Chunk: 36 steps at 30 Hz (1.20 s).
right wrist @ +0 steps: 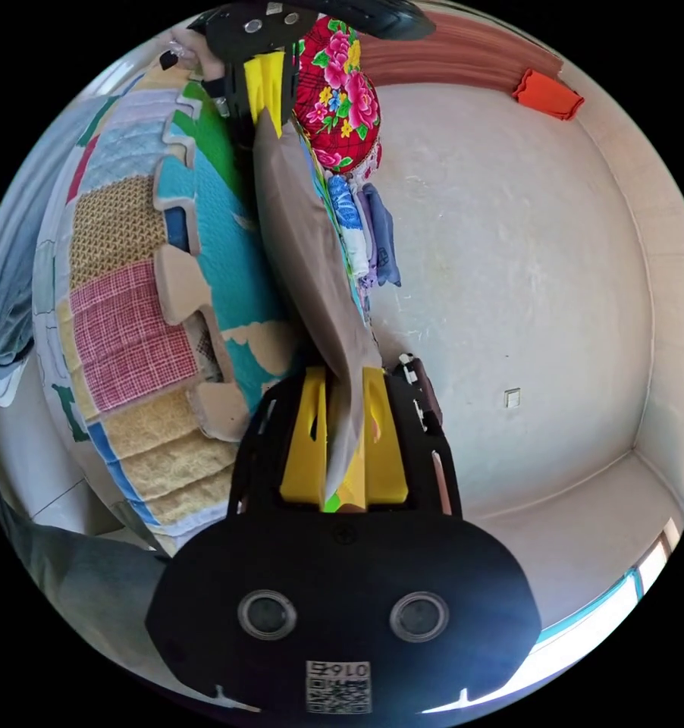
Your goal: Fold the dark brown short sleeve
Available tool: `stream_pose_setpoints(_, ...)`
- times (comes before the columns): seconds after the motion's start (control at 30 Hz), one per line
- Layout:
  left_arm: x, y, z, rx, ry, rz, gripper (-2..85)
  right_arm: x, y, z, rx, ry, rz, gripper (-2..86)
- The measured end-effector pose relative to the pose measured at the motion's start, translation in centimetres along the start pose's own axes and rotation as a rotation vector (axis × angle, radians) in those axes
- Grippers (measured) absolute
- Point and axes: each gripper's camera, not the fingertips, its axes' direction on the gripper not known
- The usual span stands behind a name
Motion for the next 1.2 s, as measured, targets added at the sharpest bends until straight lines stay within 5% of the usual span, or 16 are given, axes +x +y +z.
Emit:
stream_pose_setpoints(0.27, -0.1, -2.7, 1.9, 0.006, 0.007, 0.007, -1.0, 4.7, 1.5, 4.0, -0.039, -0.068, -0.021, 1.8)
stream_pose_setpoints(0.5, 0.4, -4.7, 0.7, -0.045, 0.106, 0.223, -1.0, 10.0, 2.3, 6.3, -0.010, -0.161, -0.085, 0.6)
stream_pose_setpoints(0.67, 0.4, -5.2, -2.1, -0.042, 0.123, 0.376, -1.0, 17.5, 3.9, 7.2, 0.082, -0.440, -0.115, 0.9)
stream_pose_setpoints(0.83, -2.5, -7.6, -3.4, -0.037, 0.342, 0.427, -1.0, 25.8, 3.9, 10.3, 0.113, -0.772, -0.131, 2.9)
stream_pose_setpoints(1.07, -10.6, -15.0, -1.6, -0.073, 0.907, 0.553, -1.0, 36.9, 0.4, 18.0, 0.184, -1.156, -0.261, 4.5)
stream_pose_setpoints(1.2, -15.1, -20.7, 3.6, -0.153, 0.967, 0.511, -0.9, 41.1, -2.7, 23.2, 0.202, -1.310, -0.305, 4.4)
